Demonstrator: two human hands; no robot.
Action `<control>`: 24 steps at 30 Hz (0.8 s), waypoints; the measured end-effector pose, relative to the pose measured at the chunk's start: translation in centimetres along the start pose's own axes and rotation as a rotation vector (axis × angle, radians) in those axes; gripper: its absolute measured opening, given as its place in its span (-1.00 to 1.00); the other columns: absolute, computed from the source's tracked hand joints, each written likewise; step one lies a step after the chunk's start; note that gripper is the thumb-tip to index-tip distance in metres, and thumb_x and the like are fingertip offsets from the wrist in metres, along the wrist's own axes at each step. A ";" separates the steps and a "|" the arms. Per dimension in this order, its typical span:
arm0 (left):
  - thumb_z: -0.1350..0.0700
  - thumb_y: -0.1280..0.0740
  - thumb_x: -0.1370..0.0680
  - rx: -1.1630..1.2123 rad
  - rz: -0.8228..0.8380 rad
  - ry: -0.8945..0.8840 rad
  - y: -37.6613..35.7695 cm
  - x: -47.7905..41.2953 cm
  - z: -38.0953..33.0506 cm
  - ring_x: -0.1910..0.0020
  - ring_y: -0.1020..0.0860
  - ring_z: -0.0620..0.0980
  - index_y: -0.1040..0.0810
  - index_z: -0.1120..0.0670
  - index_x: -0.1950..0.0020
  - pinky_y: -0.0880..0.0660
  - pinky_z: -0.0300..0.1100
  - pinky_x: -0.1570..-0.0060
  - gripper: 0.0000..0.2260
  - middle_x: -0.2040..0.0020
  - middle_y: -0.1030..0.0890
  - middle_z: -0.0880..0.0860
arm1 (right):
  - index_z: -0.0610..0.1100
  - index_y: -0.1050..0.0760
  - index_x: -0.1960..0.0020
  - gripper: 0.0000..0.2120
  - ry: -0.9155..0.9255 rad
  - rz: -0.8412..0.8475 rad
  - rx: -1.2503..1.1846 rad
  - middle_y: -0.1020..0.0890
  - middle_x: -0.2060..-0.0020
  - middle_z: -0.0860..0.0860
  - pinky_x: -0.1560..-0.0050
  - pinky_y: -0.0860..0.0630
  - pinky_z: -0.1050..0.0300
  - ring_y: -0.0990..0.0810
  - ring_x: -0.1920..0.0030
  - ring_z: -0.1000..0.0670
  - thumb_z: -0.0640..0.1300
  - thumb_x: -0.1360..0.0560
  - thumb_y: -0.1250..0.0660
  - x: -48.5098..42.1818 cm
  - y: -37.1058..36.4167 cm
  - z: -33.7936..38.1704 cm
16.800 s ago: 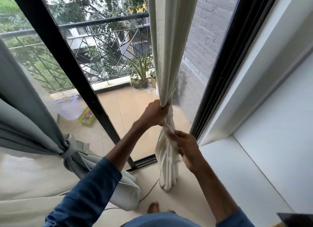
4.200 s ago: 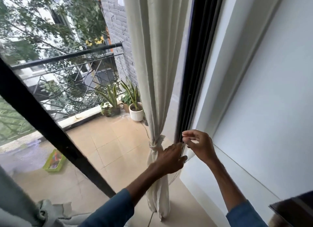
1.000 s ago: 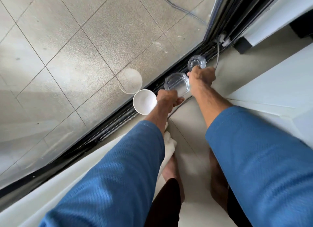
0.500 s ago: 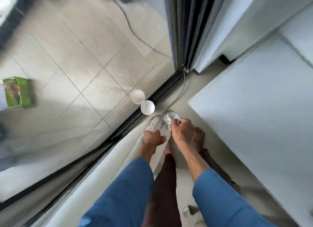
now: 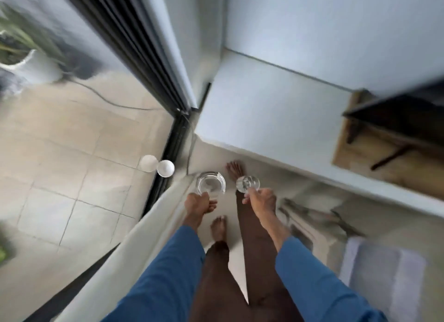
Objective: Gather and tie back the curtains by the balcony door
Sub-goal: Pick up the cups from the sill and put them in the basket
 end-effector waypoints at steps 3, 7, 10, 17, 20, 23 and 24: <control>0.23 -0.14 -0.57 -0.145 0.090 -0.042 -2.0 2.3 3.4 0.61 -0.49 -0.02 -0.46 0.30 0.26 -0.36 -0.31 0.64 -0.75 0.33 -0.64 0.24 | -0.14 -0.70 0.31 -0.65 -0.082 -0.032 -0.109 -0.70 0.44 -0.02 0.32 -0.47 0.18 -0.65 0.31 0.04 -0.02 -0.51 -0.26 2.2 1.7 -5.8; 0.26 -0.17 -0.60 -0.250 0.090 -0.101 -2.4 6.1 6.2 0.53 -0.58 0.01 -0.53 0.35 0.25 -0.49 -0.26 0.54 -0.72 0.27 -0.67 0.28 | -0.21 -0.70 0.25 -0.67 -0.191 -0.024 -0.216 -0.71 0.40 -0.08 0.27 -0.52 0.19 -0.58 0.43 0.10 -0.07 -0.52 -0.27 4.9 2.7 -12.9; 0.24 -0.16 -0.60 -0.382 0.131 -0.103 -4.1 6.9 8.9 0.45 -0.57 0.07 -0.57 0.36 0.22 -0.47 -0.15 0.40 -0.69 0.21 -0.69 0.30 | -0.25 -0.70 0.23 -0.66 -0.277 -0.078 -0.312 -0.71 0.38 -0.10 0.33 -0.51 0.25 -0.56 0.48 0.10 -0.07 -0.53 -0.27 5.9 4.4 -18.6; 0.27 -0.20 -0.56 -0.657 0.235 -0.183 -12.8 10.2 11.4 0.53 -0.52 0.05 -0.58 0.35 0.23 -0.40 -0.24 0.52 -0.74 0.32 -0.67 0.24 | -0.20 -0.67 0.32 -0.59 -0.393 -0.233 -0.506 -0.67 0.49 -0.04 0.21 -0.61 0.21 -0.62 0.44 0.03 0.00 -0.57 -0.27 6.9 10.7 -29.7; 0.25 -0.20 -0.58 -0.787 0.305 -0.261 -17.9 11.8 11.9 0.43 -0.56 0.07 -0.58 0.28 0.30 -0.46 -0.21 0.41 -0.70 0.23 -0.70 0.26 | -0.16 -0.66 0.37 -0.57 -0.399 -0.306 -0.608 -0.65 0.53 0.01 0.10 -0.61 0.05 -0.68 0.34 0.00 0.04 -0.55 -0.27 6.3 13.1 -33.5; 0.22 -0.21 -0.60 -0.866 0.382 -0.336 -24.0 14.1 12.9 0.39 -0.59 0.08 -0.58 0.21 0.33 -0.49 -0.16 0.33 -0.67 0.26 -0.71 0.22 | -0.16 -0.64 0.37 -0.61 -0.395 -0.412 -0.738 -0.62 0.56 0.00 0.32 -0.49 0.22 -0.58 0.50 0.16 -0.03 -0.55 -0.29 6.2 16.5 -36.8; 0.22 -0.21 -0.60 -0.885 0.409 -0.362 -26.0 15.0 13.2 0.39 -0.59 0.09 -0.59 0.21 0.34 -0.47 -0.15 0.32 -0.67 0.27 -0.71 0.22 | -0.15 -0.64 0.38 -0.62 -0.374 -0.455 -0.754 -0.63 0.55 0.00 0.35 -0.45 0.24 -0.54 0.55 0.20 -0.05 -0.55 -0.29 6.2 17.9 -37.7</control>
Point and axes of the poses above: each hand's wrist, its own x-axis away from the middle knuckle, its own y-axis out of the back of the hand, z = x × y, the point moved 9 cm from there along -x, towards the middle knuckle
